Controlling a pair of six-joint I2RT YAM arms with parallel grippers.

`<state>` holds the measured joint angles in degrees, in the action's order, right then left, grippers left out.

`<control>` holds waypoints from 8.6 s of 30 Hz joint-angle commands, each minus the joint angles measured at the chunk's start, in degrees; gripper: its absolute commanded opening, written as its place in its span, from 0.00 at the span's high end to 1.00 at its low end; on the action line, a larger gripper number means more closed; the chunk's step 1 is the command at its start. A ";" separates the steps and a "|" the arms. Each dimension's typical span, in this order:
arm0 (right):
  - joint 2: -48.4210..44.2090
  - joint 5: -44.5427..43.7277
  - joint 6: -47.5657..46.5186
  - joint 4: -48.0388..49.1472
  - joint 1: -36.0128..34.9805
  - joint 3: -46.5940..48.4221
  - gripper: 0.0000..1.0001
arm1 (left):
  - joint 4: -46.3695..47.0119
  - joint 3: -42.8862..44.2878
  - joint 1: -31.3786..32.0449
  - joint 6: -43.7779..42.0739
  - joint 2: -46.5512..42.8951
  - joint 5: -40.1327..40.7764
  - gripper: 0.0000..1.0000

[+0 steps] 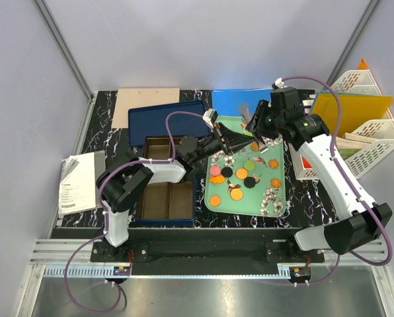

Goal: Pack the cookies

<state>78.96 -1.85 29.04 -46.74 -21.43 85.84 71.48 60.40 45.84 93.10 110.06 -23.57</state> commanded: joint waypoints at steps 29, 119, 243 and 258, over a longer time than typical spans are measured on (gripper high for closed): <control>3.91 -15.21 -6.01 4.11 -0.37 -17.02 0.66 | -81.03 -8.02 -5.94 -45.62 -30.24 3.43 0.97; 11.21 -8.61 -4.08 24.42 -0.45 -33.28 0.33 | -99.08 -15.31 -5.94 -58.47 -49.86 14.43 0.84; 14.98 4.49 -2.93 -1.95 -25.94 11.08 0.77 | -119.82 -8.10 -8.84 -49.95 -65.49 44.84 0.81; 20.28 -2.27 -7.41 -3.88 -25.59 16.64 0.38 | -120.44 -9.60 -8.84 -50.38 -65.50 43.96 0.78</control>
<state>102.61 -0.01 23.05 -51.18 -47.42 100.86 -50.15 50.98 37.28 42.52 44.60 19.16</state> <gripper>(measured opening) 0.607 0.210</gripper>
